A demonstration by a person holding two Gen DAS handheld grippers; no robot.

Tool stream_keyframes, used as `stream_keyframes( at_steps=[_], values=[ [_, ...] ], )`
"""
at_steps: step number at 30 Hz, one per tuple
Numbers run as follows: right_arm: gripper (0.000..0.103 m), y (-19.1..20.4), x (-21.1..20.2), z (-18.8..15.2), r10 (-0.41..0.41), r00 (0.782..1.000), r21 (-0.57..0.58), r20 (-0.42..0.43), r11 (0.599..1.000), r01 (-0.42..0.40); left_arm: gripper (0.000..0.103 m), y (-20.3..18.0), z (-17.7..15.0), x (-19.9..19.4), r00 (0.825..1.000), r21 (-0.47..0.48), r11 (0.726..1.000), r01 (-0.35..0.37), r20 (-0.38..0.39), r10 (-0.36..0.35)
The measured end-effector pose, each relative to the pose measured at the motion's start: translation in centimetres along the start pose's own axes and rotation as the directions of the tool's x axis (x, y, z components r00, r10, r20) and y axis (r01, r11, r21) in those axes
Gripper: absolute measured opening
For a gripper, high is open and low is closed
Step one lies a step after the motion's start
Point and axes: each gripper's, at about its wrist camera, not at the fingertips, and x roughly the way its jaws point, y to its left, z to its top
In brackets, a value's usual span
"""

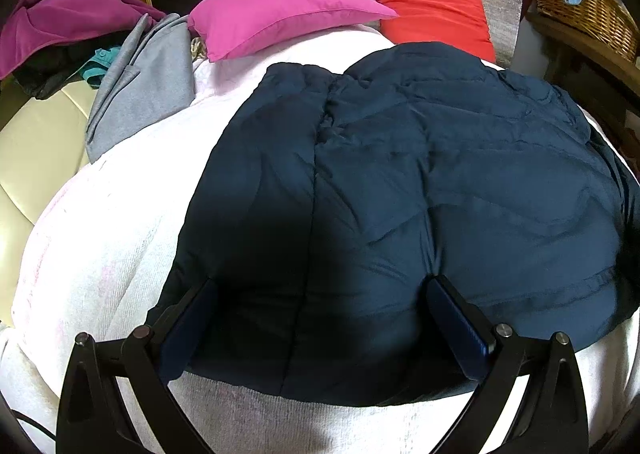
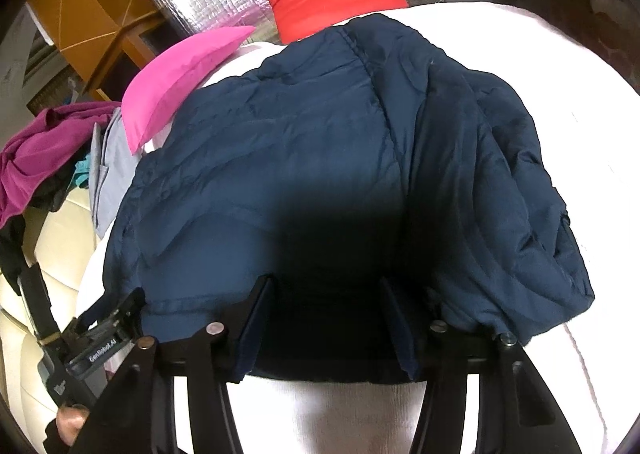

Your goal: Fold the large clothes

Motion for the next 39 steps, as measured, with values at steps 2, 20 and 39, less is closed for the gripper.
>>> stream_keyframes(
  at_steps=[2,20,39],
  values=[
    [0.059,-0.8,-1.1,-0.3,0.056,0.998,0.043,0.015,0.997,-0.057,0.103,0.4,0.1,-0.7,1.0,0.001,1.0,0.002,-0.006,-0.002],
    [0.079,-7.9,0.1,-3.0,0.347,0.932,0.529,0.102,0.775,-0.346,0.103,10.7,-0.8,2.0,0.917,-0.588,0.755,0.288,-0.058,-0.395],
    [0.041,-4.3,1.5,-1.3,0.298,0.935,0.45,0.19,0.82,-0.353,0.037,10.6,2.3,1.5,0.955,-0.547,0.787,0.285,0.093,-0.281]
  ],
)
